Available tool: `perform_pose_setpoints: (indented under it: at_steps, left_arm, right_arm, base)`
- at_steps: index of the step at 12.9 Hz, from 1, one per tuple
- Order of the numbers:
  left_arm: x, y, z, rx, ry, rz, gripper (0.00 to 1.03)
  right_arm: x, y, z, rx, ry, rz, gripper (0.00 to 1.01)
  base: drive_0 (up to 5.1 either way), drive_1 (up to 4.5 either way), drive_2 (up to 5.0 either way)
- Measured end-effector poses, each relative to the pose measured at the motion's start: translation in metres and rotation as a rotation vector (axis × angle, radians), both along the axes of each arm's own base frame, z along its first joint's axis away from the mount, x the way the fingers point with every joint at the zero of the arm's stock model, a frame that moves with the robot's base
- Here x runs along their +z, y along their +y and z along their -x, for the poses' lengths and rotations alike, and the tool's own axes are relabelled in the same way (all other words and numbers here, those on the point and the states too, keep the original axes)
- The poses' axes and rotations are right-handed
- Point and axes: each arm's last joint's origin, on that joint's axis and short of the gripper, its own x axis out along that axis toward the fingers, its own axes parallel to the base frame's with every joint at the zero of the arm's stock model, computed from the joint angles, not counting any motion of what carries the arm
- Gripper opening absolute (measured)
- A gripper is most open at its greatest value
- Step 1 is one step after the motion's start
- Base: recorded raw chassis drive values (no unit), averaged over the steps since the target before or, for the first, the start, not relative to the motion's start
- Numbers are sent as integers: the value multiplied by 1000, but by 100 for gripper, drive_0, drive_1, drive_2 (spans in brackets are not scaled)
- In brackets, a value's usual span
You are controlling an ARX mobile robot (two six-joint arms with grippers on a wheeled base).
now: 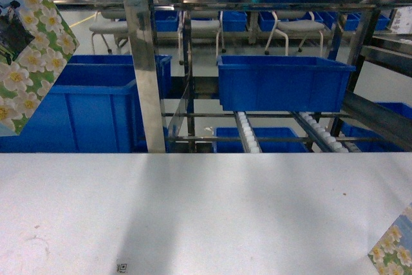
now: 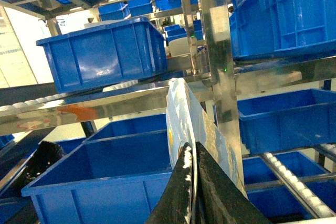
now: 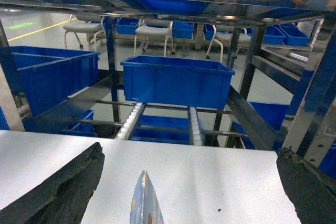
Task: Move flower gift bag to table near conveyor
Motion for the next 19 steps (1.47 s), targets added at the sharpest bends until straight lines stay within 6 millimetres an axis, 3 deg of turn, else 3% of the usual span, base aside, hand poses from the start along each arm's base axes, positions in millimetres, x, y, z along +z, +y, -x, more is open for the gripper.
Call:
perform_pose_setpoints:
  at_steps: [3,6,14,18,19]
  left_arm:
    - [0,0,0,0,0,0,2]
    - [-1,-2,-1,13,-13,21,2]
    - [-98,-28,-49,182,136,48,2]
    - [-149,-40,-43,157,244,29,2]
    - [-153,-40,-40,154,263,13,2]
  right_arm:
    - [9,-1,31,-23,0,-9,98]
    - [11,0,35,-17,-13,-2,98]
    - [11,0,35,-17,-15,-1,98]
    - [11,0,35,-17,-15,-1,98]
    - [11,0,35,-17,-15,-1,98]
  base:
    - [0,0,0]
    - [0,0,0]
    - [0,0,0]
    - [0,0,0]
    - [0,0,0]
